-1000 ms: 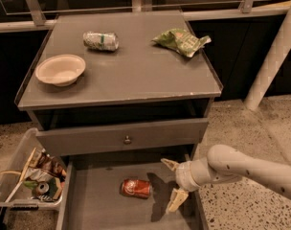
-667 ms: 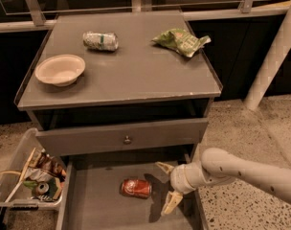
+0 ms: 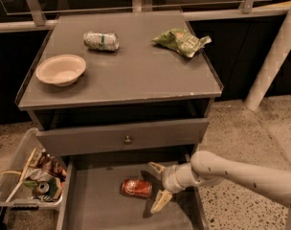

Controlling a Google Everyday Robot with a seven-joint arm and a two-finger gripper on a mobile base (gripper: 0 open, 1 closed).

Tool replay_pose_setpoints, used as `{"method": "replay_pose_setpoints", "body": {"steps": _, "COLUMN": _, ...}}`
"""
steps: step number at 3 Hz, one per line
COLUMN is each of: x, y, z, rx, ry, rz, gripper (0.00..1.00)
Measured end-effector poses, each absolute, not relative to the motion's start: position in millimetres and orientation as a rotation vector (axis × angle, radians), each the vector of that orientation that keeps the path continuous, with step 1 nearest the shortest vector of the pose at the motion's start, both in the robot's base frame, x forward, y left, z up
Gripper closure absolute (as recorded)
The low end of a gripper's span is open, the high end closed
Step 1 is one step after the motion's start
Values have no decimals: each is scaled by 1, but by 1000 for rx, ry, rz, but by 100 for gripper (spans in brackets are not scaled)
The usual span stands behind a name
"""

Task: Pick coke can from middle drawer and place on counter

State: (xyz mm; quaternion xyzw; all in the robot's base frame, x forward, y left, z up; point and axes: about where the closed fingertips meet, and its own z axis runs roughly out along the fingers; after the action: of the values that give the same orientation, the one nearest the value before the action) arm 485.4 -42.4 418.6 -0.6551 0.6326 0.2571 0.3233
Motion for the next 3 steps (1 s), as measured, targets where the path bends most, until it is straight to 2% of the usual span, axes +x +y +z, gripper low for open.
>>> {"method": "replay_pose_setpoints", "body": {"steps": 3, "x": 497, "y": -10, "z": 357, "rx": -1512, "ry": 1905, "rz": 665, "gripper": 0}}
